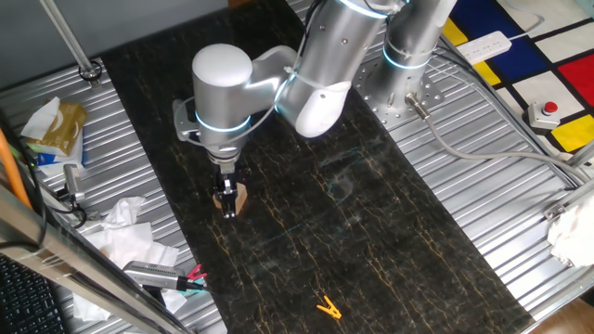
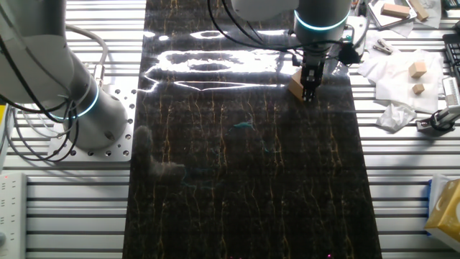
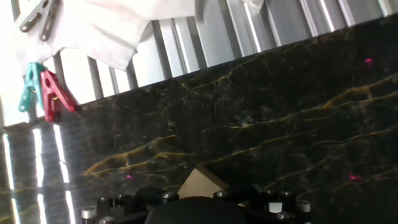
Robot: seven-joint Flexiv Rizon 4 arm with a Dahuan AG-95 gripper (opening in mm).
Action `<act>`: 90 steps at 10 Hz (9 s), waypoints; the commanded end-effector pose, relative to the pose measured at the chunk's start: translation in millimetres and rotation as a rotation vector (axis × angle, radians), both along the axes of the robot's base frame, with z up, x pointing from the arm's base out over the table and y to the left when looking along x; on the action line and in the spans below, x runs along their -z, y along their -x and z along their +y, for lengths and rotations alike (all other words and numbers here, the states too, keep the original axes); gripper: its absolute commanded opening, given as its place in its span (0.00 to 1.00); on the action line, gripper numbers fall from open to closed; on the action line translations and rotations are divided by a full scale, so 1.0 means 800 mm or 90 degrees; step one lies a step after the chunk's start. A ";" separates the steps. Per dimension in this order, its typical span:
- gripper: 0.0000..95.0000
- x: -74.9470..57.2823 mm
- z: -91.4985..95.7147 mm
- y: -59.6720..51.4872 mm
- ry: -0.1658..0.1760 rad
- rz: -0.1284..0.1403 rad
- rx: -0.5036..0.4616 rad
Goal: Use the gripper to push the small block from left to right
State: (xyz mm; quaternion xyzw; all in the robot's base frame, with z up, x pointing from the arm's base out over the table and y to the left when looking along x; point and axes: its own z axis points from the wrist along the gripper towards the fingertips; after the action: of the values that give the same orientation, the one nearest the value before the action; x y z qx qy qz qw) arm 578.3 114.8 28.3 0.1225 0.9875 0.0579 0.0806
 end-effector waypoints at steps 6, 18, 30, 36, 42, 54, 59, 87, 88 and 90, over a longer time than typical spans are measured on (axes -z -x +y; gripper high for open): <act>1.00 -0.004 0.014 -0.002 -0.011 -0.001 0.012; 1.00 0.002 0.039 0.004 -0.002 -0.004 0.012; 1.00 -0.007 0.078 -0.003 -0.005 0.001 0.012; 1.00 -0.007 0.080 -0.004 -0.007 -0.001 0.012; 1.00 -0.006 0.086 -0.008 -0.008 -0.005 0.012; 1.00 -0.006 0.086 -0.008 0.000 -0.006 0.012; 0.80 -0.005 0.086 -0.008 0.023 -0.007 -0.016; 1.00 -0.005 0.086 -0.008 0.081 -0.015 -0.256; 1.00 -0.005 0.086 -0.008 0.081 -0.015 -0.256; 0.80 -0.006 0.086 -0.008 0.080 -0.016 -0.247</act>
State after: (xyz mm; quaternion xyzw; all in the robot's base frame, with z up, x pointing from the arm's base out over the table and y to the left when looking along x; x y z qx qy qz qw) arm 585.3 183.9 32.7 -0.0763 0.9932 0.0130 0.0873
